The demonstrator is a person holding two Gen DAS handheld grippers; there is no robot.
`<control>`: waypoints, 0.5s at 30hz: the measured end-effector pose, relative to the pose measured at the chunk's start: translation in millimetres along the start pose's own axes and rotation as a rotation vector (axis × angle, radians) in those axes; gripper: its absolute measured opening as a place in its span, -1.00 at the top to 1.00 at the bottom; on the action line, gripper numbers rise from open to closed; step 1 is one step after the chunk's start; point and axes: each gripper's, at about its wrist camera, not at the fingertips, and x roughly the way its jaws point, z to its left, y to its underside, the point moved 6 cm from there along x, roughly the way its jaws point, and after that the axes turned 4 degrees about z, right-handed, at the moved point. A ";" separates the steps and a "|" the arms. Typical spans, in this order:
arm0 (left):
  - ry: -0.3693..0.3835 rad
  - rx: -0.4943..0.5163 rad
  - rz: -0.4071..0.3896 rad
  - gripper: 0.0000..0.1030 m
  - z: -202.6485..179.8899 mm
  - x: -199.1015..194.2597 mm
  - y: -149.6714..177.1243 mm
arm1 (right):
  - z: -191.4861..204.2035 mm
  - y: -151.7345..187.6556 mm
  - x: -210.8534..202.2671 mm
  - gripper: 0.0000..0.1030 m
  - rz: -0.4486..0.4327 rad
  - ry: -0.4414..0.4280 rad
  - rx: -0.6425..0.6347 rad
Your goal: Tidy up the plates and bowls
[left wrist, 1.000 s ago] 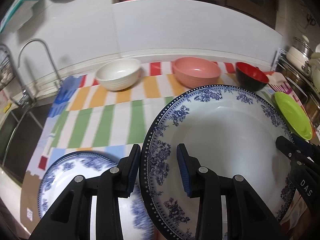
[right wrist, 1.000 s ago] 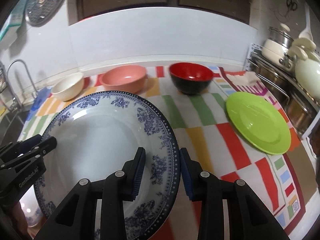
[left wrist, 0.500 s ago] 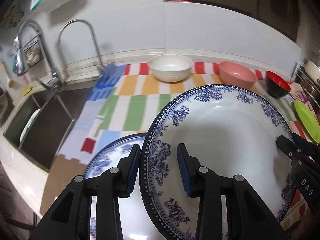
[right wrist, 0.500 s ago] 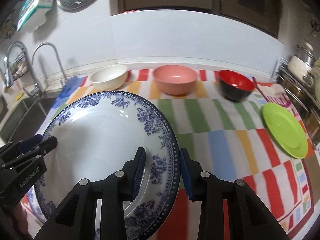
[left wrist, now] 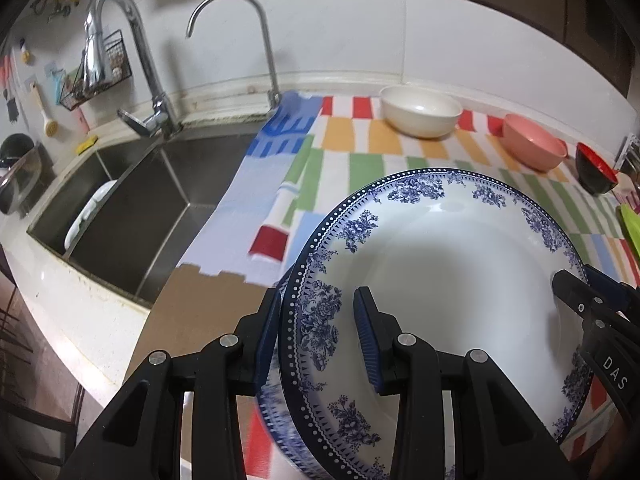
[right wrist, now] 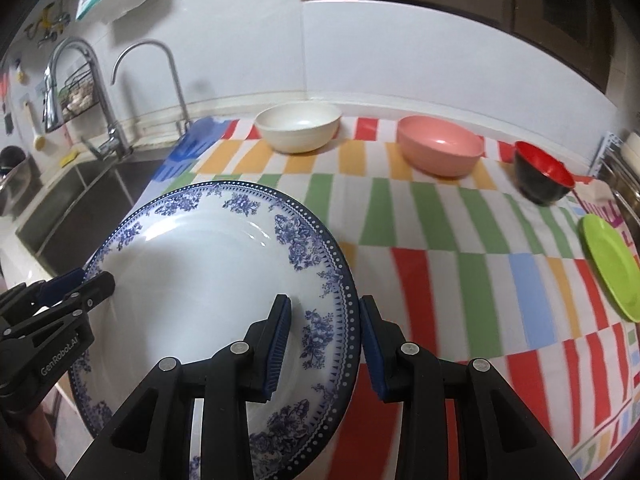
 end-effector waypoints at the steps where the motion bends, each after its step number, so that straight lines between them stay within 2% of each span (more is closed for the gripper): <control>1: -0.002 -0.001 0.005 0.28 2.7 2.0 1.7 | 4.1 1.9 3.1 0.30 0.009 -0.005 0.000; 15: 0.001 0.001 0.063 0.28 16.1 26.5 14.8 | 16.2 10.5 26.9 0.30 0.082 -0.012 0.010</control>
